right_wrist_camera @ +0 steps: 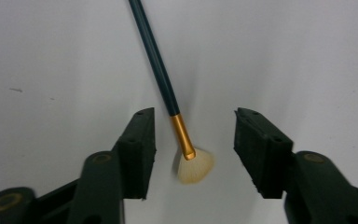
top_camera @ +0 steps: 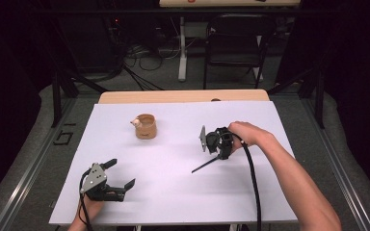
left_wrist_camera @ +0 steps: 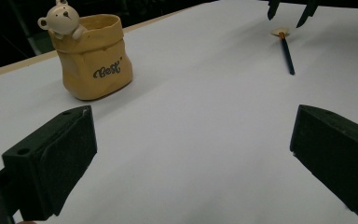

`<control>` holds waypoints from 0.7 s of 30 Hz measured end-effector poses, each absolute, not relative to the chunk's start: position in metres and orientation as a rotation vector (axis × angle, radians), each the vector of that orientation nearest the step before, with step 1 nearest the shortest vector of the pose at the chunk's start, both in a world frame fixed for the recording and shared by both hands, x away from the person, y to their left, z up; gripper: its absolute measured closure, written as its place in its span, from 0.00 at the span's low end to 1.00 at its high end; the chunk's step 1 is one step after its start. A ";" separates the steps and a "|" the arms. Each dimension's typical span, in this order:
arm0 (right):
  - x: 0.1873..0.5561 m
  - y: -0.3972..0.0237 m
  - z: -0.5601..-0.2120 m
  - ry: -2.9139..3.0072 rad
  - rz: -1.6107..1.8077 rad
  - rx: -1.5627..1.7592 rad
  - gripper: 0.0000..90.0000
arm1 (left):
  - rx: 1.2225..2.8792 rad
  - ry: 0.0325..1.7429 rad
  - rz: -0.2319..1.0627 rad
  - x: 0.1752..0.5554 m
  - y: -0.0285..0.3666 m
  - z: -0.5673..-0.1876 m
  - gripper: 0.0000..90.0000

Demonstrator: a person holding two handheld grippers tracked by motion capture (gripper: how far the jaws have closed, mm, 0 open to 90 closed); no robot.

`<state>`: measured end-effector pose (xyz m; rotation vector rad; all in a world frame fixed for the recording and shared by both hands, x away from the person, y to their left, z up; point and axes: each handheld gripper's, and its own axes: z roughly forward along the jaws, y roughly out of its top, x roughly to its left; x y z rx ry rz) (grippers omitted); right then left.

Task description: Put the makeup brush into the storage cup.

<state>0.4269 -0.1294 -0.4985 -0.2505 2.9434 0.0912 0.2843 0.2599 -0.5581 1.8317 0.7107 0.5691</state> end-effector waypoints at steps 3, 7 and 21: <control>0.427 -0.128 -0.501 2.950 0.070 -0.280 0.63 | 1.833 0.709 0.570 0.284 0.260 -0.558 0.01; 0.427 -0.124 -0.506 2.962 0.022 -0.314 0.68 | 1.831 0.710 0.571 0.284 0.260 -0.558 0.01; 0.430 -0.118 -0.518 2.981 -0.083 -0.368 0.82 | 1.833 0.714 0.570 0.285 0.261 -0.558 0.01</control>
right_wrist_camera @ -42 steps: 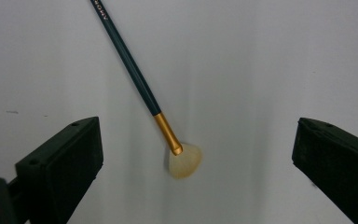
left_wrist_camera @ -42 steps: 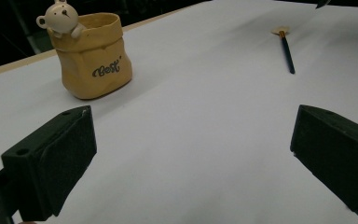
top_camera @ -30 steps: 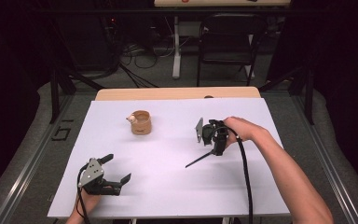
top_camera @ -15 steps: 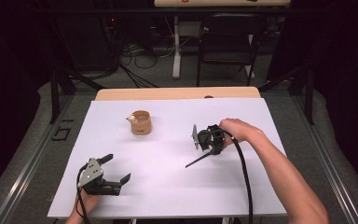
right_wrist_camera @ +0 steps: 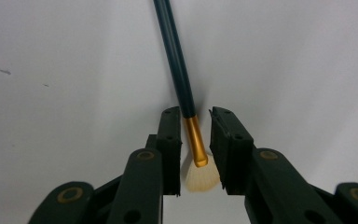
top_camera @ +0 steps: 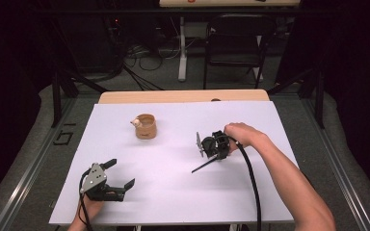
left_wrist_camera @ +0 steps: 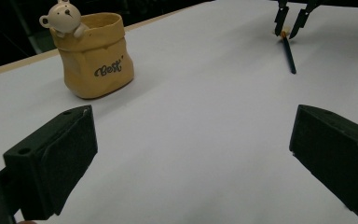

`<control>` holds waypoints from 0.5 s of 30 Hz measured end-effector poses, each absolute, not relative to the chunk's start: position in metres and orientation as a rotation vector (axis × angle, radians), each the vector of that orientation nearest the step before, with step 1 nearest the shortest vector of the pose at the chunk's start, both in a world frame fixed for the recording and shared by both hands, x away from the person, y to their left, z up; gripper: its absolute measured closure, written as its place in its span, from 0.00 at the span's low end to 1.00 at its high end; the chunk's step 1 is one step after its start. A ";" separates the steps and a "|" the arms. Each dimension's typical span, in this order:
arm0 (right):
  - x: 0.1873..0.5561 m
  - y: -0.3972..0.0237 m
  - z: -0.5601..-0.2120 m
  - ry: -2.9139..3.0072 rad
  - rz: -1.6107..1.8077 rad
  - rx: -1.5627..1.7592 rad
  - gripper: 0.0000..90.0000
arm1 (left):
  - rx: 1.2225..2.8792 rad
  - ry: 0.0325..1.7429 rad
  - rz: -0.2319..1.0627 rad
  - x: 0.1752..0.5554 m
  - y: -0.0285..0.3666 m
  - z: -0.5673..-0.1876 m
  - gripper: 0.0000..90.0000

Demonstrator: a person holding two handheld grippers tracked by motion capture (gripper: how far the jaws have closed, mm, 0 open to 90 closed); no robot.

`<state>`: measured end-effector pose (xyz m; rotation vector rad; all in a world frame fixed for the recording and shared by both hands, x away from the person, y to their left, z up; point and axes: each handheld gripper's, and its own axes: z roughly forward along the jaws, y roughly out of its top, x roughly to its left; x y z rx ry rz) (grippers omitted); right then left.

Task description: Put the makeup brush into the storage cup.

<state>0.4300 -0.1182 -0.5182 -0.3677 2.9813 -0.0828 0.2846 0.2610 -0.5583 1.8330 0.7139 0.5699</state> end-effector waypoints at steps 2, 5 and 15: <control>0.429 -0.116 -0.520 2.981 -0.121 -0.386 0.83 | 1.832 0.713 0.568 0.285 0.261 -0.558 0.01; 0.428 -0.115 -0.521 2.975 -0.132 -0.395 0.85 | 1.834 0.710 0.568 0.284 0.261 -0.558 0.01; 0.428 -0.112 -0.527 2.981 -0.174 -0.428 0.91 | 1.835 0.713 0.568 0.284 0.260 -0.558 0.01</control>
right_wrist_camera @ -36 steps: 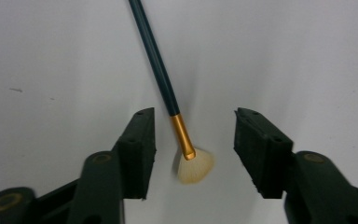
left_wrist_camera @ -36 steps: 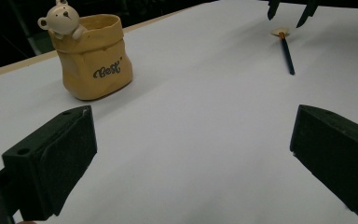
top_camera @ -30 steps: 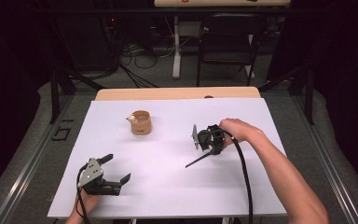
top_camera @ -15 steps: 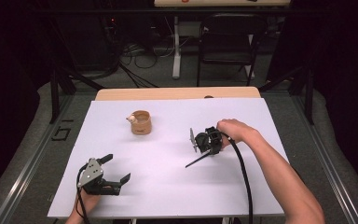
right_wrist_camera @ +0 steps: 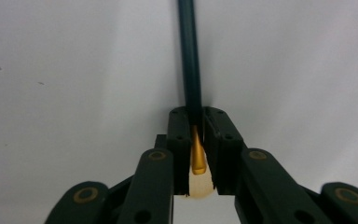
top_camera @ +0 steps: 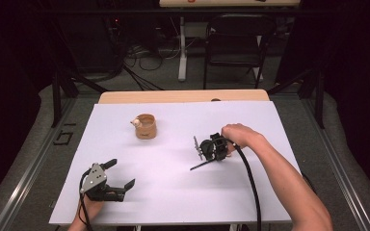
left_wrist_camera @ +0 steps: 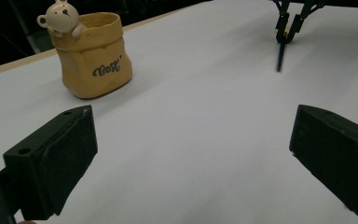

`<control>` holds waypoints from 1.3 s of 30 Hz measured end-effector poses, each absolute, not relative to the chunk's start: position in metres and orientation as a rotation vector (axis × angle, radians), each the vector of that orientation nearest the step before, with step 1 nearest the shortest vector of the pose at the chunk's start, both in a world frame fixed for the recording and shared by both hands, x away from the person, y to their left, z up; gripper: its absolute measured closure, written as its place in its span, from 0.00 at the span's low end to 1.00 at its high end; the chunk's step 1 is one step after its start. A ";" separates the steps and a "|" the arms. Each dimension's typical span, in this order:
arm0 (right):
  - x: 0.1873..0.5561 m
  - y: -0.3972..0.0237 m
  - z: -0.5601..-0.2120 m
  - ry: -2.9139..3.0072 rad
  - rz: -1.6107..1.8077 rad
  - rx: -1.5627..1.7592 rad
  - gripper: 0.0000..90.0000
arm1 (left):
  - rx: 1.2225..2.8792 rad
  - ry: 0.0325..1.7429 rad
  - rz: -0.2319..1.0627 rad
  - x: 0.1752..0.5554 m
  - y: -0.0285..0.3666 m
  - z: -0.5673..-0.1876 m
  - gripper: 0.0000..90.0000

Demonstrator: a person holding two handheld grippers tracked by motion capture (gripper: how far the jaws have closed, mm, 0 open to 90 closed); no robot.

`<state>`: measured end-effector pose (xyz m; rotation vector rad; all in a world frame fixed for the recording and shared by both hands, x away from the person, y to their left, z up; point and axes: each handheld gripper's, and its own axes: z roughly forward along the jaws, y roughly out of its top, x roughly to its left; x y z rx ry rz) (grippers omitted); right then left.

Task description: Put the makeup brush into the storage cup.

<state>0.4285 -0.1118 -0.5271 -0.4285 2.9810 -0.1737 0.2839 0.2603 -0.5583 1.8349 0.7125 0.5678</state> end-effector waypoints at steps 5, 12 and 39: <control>0.428 -0.114 -0.527 2.990 -0.154 -0.410 0.93 | 1.836 0.712 0.561 0.284 0.258 -0.559 0.01; 0.426 -0.113 -0.523 2.967 -0.142 -0.405 0.93 | 1.835 0.713 0.561 0.284 0.259 -0.559 0.01; 0.410 -0.100 -0.487 2.896 -0.116 -0.391 0.93 | 1.860 0.701 0.559 0.283 0.256 -0.558 0.01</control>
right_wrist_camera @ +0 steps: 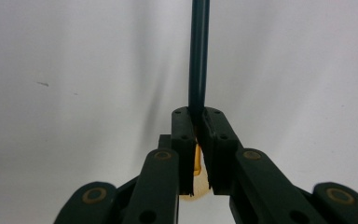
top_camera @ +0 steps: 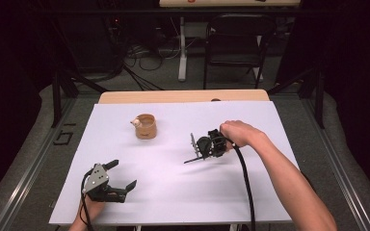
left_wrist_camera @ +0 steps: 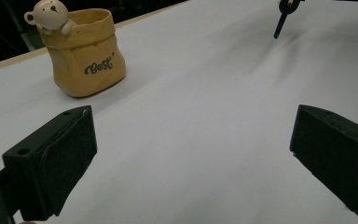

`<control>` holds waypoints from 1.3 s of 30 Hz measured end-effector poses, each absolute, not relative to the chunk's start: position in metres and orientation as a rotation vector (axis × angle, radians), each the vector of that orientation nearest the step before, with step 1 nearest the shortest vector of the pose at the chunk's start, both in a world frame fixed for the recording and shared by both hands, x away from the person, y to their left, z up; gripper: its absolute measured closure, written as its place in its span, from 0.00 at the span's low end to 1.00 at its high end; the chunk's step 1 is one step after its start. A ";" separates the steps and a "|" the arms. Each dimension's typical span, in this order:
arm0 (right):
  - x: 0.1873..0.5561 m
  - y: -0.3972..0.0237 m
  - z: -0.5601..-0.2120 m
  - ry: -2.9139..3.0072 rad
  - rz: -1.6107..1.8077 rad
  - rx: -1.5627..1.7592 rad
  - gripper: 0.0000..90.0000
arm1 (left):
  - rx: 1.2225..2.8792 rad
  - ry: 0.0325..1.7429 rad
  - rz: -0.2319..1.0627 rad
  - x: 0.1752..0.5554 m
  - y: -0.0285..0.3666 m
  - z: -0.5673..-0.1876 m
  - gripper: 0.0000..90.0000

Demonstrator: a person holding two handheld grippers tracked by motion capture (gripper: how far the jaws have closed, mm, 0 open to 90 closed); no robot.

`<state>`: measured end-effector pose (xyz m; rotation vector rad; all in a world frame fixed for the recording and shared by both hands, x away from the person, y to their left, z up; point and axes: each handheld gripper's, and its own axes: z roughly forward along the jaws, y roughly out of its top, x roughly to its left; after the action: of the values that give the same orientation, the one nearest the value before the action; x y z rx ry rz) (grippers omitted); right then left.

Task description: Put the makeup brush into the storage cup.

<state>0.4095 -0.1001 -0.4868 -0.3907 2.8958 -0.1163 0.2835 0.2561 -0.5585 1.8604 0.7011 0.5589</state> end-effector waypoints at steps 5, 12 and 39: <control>0.408 -0.095 -0.486 2.897 -0.105 -0.401 0.93 | 1.858 0.701 0.557 0.283 0.257 -0.558 0.01; 0.402 -0.086 -0.485 2.903 -0.084 -0.401 0.93 | 1.865 0.702 0.562 0.283 0.257 -0.558 0.00; 0.392 -0.043 -0.491 2.877 -0.083 -0.472 0.93 | 1.911 0.703 0.559 0.284 0.254 -0.558 0.00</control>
<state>0.3917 -0.0431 -0.4914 -0.4724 2.8772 -0.0831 0.2837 0.2535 -0.5581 1.9109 0.7027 0.5589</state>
